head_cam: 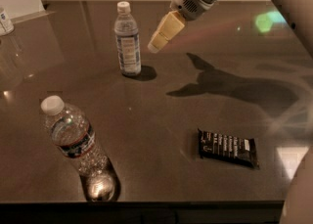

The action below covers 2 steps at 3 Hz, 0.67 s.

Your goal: Move blue plastic bottle near water bottle

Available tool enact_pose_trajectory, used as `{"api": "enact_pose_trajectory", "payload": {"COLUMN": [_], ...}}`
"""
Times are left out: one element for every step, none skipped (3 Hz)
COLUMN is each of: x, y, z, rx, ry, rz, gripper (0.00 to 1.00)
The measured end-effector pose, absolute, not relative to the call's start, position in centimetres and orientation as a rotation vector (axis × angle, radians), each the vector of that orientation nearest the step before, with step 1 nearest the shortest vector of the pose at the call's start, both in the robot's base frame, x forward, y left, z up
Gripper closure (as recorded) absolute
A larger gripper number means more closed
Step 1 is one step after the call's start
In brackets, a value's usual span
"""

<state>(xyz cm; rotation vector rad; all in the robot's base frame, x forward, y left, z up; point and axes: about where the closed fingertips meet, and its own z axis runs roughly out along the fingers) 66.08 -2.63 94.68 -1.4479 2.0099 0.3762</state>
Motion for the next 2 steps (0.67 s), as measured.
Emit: {"api": "enact_pose_trajectory", "payload": {"x": [65.5,65.3], "y": [-0.3,2.5], "z": [94.2,94.2], "rx": [-1.453,-1.454], "ry": [1.990,1.949], "rz": [0.468,0.545], "gripper": [0.00,0.00]}}
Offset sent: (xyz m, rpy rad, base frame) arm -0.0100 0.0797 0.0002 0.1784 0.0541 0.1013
